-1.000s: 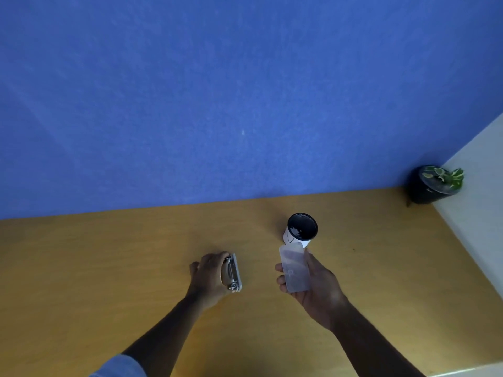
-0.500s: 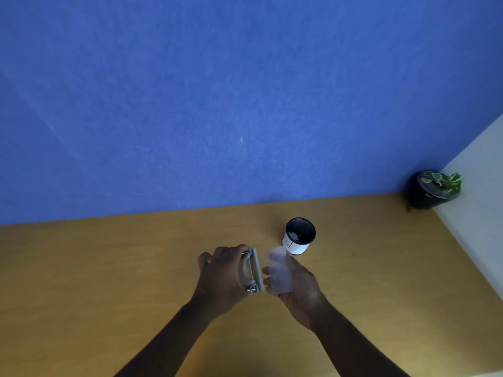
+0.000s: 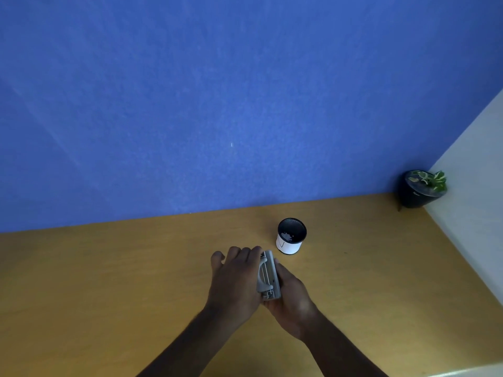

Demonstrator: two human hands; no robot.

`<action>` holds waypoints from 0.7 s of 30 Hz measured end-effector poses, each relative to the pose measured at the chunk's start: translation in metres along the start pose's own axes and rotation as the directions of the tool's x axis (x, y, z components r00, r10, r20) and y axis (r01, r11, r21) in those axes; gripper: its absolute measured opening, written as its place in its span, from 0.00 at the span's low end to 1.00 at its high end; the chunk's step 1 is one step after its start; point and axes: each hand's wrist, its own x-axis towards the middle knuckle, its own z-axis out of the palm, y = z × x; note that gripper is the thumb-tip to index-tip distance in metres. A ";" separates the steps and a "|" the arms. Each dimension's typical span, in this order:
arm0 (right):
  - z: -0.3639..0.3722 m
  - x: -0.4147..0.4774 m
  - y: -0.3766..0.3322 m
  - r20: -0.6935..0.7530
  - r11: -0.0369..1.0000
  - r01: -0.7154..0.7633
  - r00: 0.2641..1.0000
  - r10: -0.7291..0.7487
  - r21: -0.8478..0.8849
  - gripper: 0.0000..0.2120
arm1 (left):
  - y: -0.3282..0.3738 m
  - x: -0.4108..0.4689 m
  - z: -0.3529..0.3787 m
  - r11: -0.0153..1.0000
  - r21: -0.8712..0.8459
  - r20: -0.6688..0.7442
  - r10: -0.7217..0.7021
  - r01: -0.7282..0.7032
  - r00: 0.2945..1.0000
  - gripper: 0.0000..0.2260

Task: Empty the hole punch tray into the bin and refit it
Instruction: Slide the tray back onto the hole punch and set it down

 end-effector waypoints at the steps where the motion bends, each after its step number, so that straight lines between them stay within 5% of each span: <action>1: -0.001 -0.002 0.000 -0.003 1.000 0.003 1.000 -0.003 0.005 0.24 | 0.002 -0.001 0.000 1.000 0.008 0.004 -0.002 0.002 1.000 0.32; 21: -0.004 -0.038 0.003 0.010 0.998 0.066 0.998 -0.066 -0.013 0.26 | 0.028 -0.023 -0.009 0.994 0.107 0.015 -0.012 0.010 1.000 0.32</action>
